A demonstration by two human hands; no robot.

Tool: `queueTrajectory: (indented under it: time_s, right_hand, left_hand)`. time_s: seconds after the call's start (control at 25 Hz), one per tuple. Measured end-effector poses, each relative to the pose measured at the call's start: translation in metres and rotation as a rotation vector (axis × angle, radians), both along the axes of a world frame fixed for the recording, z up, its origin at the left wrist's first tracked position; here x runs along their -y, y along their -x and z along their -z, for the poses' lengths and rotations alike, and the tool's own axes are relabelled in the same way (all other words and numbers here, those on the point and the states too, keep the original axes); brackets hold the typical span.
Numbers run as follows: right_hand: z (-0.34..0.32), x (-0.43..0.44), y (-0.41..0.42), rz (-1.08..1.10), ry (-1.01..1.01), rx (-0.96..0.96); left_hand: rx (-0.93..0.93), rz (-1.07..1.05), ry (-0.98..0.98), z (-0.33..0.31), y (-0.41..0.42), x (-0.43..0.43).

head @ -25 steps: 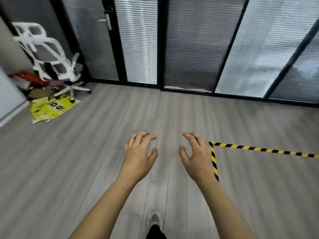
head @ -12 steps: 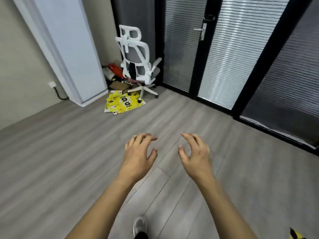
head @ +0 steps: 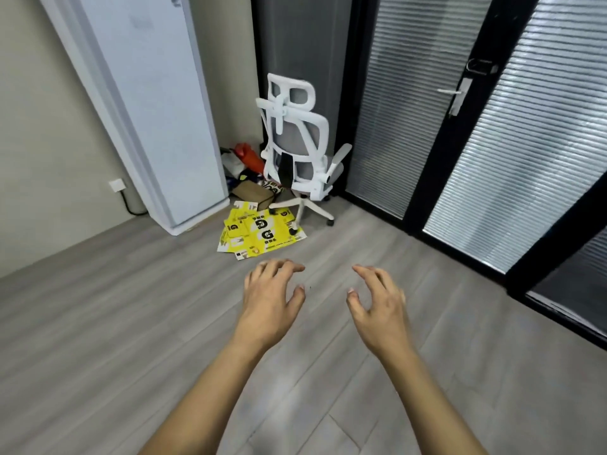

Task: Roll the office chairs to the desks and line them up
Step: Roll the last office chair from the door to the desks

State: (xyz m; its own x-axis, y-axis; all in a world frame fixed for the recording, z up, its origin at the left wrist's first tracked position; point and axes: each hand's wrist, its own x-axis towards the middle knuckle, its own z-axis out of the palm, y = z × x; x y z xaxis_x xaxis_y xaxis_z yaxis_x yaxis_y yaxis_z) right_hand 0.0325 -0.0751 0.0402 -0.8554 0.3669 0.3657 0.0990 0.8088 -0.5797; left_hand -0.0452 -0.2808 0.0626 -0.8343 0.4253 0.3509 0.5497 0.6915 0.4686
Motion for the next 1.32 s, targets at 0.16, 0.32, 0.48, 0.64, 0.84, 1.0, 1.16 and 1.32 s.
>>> queueTrajectory:
  time_s: [0.16,0.32,0.48,0.64,0.84,1.0,1.16,1.32]
  right_hand:
    - [0.01,-0.036,0.158,0.002,0.046,-0.021]
    - [0.019,-0.081,0.324,-0.018,0.104,-0.06]
    - [0.009,-0.109,0.482,-0.096,0.119,-0.085]
    - [0.0,-0.122,0.625,-0.118,0.102,-0.073]
    - [0.01,-0.145,0.784,-0.029,0.105,-0.075]
    - [0.013,-0.158,0.898,0.072,0.111,-0.06]
    - [0.02,-0.172,0.985,0.165,0.141,-0.047]
    - [0.045,-0.202,1.072,0.238,0.135,-0.009]
  left_hand:
    - [0.001,-0.001,0.003,0.009,0.157,-0.033]
    - [0.003,-0.031,0.049,0.017,0.313,-0.072]
    - [-0.005,-0.056,0.064,0.009,0.45,-0.093]
    - [-0.006,-0.129,0.049,0.008,0.579,-0.096]
    - [0.004,-0.105,0.064,0.022,0.76,-0.1]
    - [0.012,-0.016,0.097,0.023,0.896,-0.111]
    - [0.031,0.044,0.145,0.026,1.013,-0.132]
    - [0.057,0.106,0.171,0.042,1.117,-0.161]
